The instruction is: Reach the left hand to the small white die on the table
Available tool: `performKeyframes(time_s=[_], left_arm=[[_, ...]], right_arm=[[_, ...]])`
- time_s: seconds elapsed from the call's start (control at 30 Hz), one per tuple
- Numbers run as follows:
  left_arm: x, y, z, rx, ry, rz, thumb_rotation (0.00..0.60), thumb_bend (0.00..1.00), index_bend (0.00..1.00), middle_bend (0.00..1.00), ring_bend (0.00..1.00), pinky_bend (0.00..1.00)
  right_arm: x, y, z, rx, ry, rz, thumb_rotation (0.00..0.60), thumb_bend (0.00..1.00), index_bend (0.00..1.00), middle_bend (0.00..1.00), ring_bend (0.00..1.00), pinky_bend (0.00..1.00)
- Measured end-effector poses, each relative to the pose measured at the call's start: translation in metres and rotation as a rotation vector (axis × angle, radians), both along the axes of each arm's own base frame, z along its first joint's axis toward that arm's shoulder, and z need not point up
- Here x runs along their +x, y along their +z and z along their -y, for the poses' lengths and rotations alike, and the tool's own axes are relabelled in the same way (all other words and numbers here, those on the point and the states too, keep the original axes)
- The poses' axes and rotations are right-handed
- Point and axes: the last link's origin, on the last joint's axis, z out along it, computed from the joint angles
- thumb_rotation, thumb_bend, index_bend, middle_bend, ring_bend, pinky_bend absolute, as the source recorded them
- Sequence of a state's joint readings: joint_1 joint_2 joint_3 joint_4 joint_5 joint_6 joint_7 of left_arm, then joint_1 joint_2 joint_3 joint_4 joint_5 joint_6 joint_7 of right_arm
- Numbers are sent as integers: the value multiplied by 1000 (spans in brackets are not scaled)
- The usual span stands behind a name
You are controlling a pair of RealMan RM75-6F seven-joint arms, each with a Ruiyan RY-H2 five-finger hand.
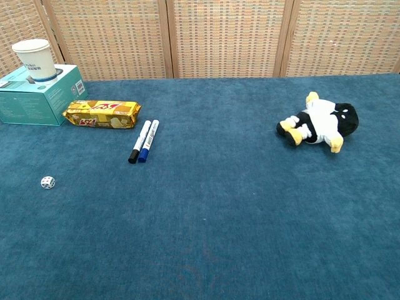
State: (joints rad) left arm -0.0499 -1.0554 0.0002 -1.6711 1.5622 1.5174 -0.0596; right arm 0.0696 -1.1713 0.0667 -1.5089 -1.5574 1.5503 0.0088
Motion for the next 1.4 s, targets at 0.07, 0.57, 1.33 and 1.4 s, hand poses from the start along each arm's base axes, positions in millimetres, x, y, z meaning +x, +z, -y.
performKeyframes(time_s=[0.07,0.57,1.33,1.4], left_arm=[[0,0,0,0,0,-1,600,0,0,0,0,0],[-2,-16,-20,-82,-5,-6,600,108,85,0,0,0],[18,-124,-124,-301,85,-69,600,301,367,0,0,0],[18,-133,-127,-306,104,-66,600,321,367,0,0,0]], right_arm=[[-1,0,0,2,-2,2,600,133,0,0,0,0],[0,0,0,14,-1,7,600,134,0,0,0,0],[-3,3,2,17,-15,31,600,133,0,0,0,0],[-3,3,2,19,-15,31,600,133,0,0,0,0]])
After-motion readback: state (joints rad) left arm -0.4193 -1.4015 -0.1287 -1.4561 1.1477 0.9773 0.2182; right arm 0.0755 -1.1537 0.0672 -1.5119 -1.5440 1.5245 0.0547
